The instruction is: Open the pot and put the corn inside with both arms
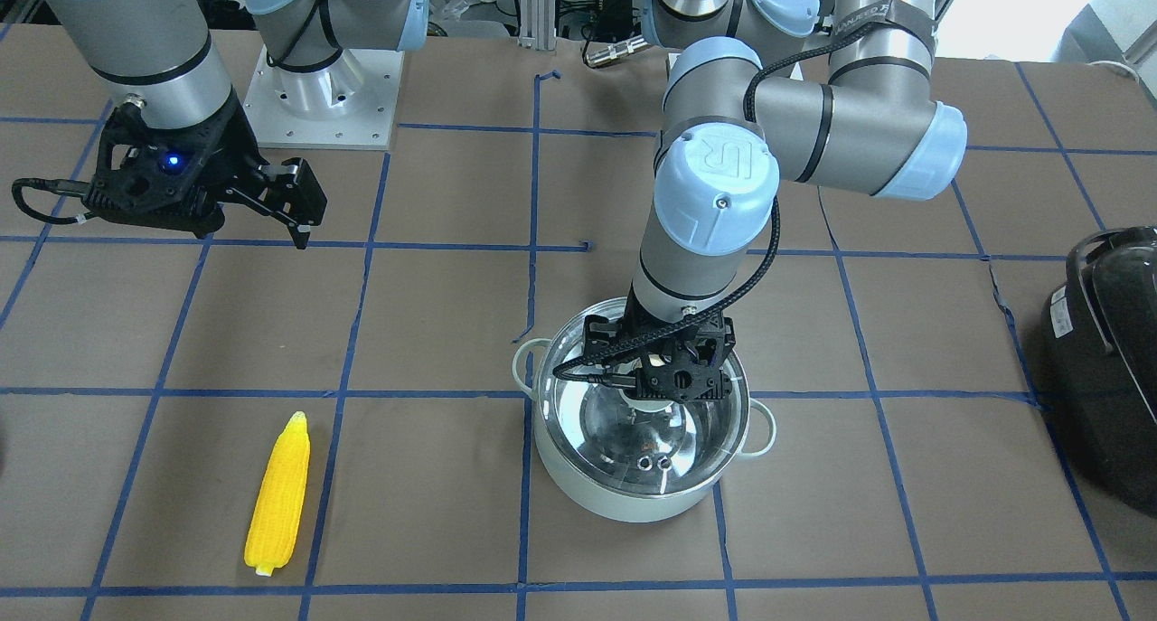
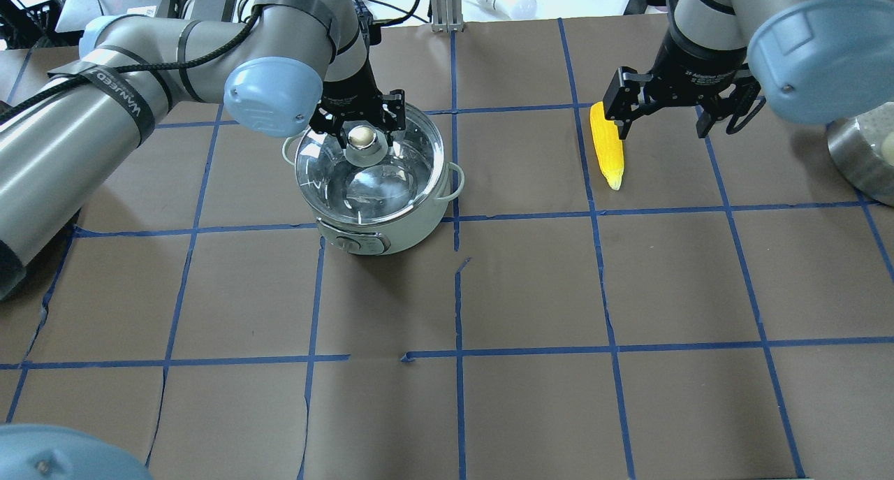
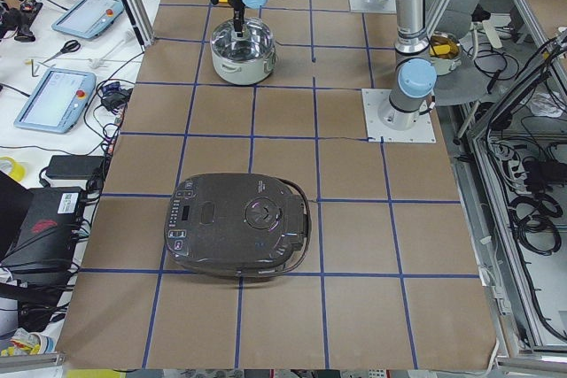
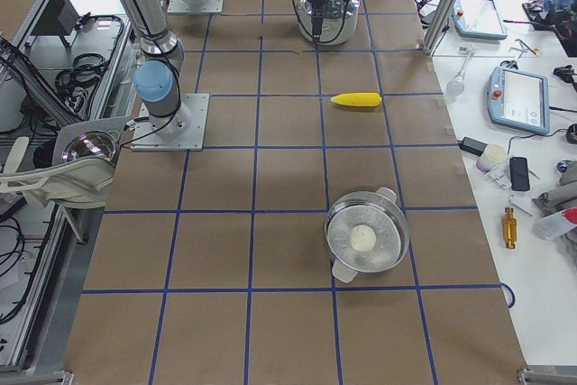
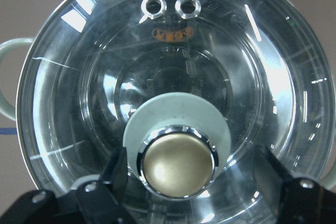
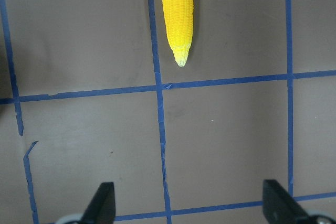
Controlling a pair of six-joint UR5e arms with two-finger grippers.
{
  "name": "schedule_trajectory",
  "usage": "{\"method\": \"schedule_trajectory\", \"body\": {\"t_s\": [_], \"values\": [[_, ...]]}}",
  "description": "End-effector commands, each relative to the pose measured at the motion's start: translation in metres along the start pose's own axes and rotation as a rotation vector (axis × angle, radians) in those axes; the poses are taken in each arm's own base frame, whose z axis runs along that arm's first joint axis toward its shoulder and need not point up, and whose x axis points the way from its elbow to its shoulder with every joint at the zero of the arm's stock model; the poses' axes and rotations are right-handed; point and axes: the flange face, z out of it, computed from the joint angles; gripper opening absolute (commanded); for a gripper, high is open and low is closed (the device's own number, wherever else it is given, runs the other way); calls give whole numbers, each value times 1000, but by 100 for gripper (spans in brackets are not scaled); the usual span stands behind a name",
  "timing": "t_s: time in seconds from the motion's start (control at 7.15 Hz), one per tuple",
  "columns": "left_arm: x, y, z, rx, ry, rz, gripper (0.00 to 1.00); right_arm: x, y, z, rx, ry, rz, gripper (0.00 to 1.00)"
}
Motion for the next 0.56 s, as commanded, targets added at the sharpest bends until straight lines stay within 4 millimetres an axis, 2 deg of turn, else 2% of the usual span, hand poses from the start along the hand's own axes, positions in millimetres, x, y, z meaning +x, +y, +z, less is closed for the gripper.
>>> {"method": "schedule_trajectory", "body": {"t_s": [0.0, 0.14, 0.28, 0.42], "values": [[-7, -6, 6, 5, 2, -4, 75, 1, -5, 9, -16, 0, -9, 100], [-7, -6, 7, 4, 2, -12, 75, 1, -5, 10, -18, 0, -9, 100], [-7, -6, 7, 0, 6, -18, 68, 1, -6, 12, -22, 1, -1, 100], [-6, -6, 6, 2, 9, -26, 67, -2, -9, 17, -27, -2, -3, 100]]}}
